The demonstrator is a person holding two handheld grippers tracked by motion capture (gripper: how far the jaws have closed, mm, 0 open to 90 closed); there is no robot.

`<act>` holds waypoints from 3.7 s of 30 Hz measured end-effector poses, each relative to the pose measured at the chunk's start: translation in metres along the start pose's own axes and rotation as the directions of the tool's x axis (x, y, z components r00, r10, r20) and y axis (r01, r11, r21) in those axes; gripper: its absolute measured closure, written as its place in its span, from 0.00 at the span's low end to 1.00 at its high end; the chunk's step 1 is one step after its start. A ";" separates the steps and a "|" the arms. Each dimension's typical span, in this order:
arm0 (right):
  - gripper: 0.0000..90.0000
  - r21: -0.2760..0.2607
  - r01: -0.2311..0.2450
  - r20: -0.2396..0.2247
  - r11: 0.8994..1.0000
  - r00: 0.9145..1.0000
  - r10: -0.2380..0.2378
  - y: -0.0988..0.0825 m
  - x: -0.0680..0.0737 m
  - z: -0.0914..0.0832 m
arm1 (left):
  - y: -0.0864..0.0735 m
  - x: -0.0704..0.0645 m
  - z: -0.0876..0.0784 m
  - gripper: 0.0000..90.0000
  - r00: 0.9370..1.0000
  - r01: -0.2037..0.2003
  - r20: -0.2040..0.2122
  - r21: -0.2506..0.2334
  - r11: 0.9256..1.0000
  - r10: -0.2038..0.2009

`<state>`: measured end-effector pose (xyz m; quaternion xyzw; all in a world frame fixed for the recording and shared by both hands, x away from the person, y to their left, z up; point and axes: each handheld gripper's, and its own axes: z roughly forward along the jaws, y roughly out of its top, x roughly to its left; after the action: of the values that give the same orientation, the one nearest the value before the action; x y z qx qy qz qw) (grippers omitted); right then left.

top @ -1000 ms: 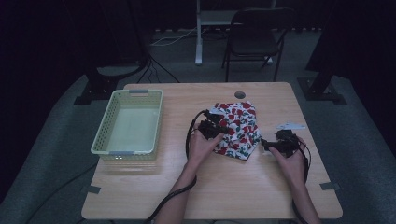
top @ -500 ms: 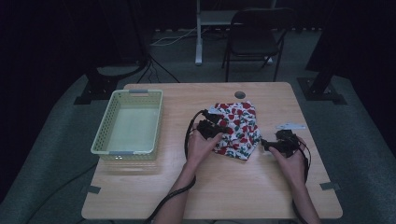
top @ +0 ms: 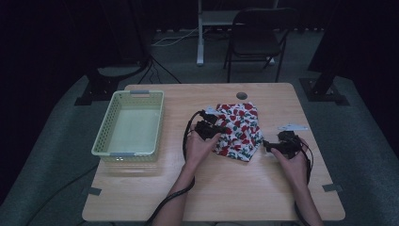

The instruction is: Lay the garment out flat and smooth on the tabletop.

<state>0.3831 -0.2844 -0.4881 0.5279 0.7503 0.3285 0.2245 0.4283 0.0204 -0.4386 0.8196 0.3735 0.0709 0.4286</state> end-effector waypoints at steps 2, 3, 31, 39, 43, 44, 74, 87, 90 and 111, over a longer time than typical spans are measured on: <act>0.19 0.000 0.000 0.000 1.000 1.000 0.000 0.000 0.000 0.000 | 0.000 0.001 -0.002 1.00 1.000 0.002 -0.001 -0.004 1.000 -0.002; 0.19 0.000 0.000 0.000 1.000 1.000 0.000 0.000 0.000 0.000 | 0.000 0.001 -0.003 1.00 1.000 0.003 -0.003 -0.006 1.000 -0.003; 0.19 0.000 0.000 0.000 1.000 1.000 0.000 0.000 0.000 0.000 | -0.007 0.027 -0.049 1.00 0.995 0.054 -0.077 -0.078 0.995 -0.060; 0.19 0.001 0.000 0.000 1.000 1.000 0.000 0.000 0.000 0.000 | -0.014 0.034 -0.056 1.00 0.993 0.064 -0.095 -0.071 0.995 -0.071; 0.19 0.001 -0.001 0.000 1.000 1.000 0.001 0.000 0.000 0.000 | -0.018 0.037 -0.060 1.00 0.989 0.082 -0.120 -0.063 0.995 -0.089; 0.19 0.001 -0.001 0.000 1.000 1.000 0.001 0.000 0.000 0.000 | -0.019 0.039 -0.062 1.00 0.987 0.087 -0.126 -0.066 0.994 -0.095; 0.19 0.001 -0.001 0.000 1.000 1.000 0.001 0.000 0.000 0.000 | -0.031 0.048 -0.097 1.00 0.961 0.152 -0.213 -0.121 0.981 -0.175; 0.19 0.001 -0.001 0.000 1.000 1.000 0.001 0.000 0.000 0.000 | -0.039 0.053 -0.098 1.00 0.951 0.208 -0.204 -0.136 0.969 -0.233; 0.19 0.001 -0.001 0.000 1.000 1.000 0.001 0.000 0.000 0.000 | -0.044 0.054 -0.097 1.00 0.944 0.231 -0.210 -0.127 0.965 -0.254; 0.19 0.001 0.000 0.000 1.000 1.000 0.000 0.000 0.000 0.000 | -0.044 0.004 -0.052 0.95 0.985 -0.171 -0.020 0.112 0.979 0.174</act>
<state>0.3830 -0.2842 -0.4881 0.5282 0.7504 0.3282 0.2243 0.3839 0.0724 -0.4397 0.8701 0.3107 0.0993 0.3695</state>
